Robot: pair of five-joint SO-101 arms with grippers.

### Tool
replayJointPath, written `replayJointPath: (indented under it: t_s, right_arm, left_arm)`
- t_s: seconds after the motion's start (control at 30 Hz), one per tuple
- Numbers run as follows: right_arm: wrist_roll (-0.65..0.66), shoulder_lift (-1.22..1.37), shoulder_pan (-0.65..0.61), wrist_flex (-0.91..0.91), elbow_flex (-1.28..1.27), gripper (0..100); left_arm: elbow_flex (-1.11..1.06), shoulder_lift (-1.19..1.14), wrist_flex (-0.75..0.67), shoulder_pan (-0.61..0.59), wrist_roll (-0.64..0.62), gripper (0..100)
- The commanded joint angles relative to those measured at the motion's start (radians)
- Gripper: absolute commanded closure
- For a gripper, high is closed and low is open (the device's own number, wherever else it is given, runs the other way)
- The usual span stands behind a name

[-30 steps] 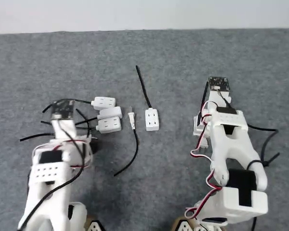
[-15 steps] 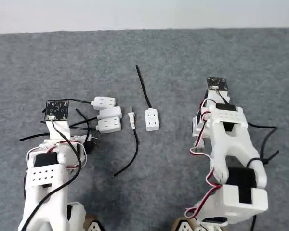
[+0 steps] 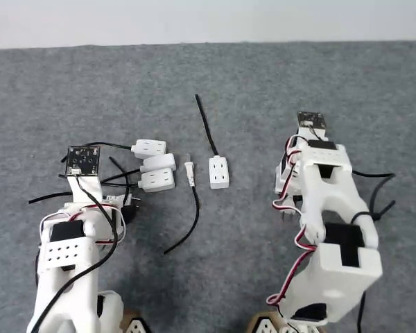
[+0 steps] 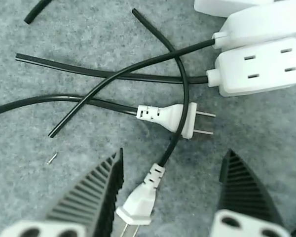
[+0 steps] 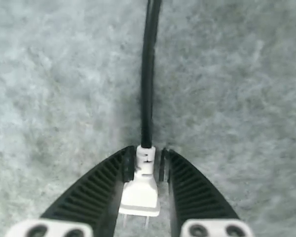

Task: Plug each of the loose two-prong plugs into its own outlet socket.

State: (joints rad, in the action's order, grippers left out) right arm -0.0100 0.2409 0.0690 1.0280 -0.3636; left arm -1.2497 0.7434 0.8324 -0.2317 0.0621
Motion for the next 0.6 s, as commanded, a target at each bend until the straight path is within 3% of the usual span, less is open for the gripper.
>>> replayJointPath:
  t_s: [0.0,0.33,0.4,0.53,0.57]
  right_arm:
    - [-0.015,0.015,-0.013,0.039,0.063,99.5]
    - [-0.014,-0.114,-0.016,0.154,0.072,99.1]
    - [-0.012,-0.213,-0.036,0.199,0.071,99.1]
    - [-0.012,-0.440,-0.119,0.271,0.068,99.1]
    - [-0.012,-0.499,-0.150,0.286,0.068,99.1]
  left_arm:
    - [0.010,0.023,-0.023,-0.008,0.011,70]
    - [-0.004,0.020,-0.017,0.074,0.009,71]
    - [-0.005,0.020,-0.017,0.098,0.011,77]
    - [-0.007,0.020,-0.018,0.164,0.098,100]
    - [-0.007,0.020,-0.018,0.181,0.107,99]
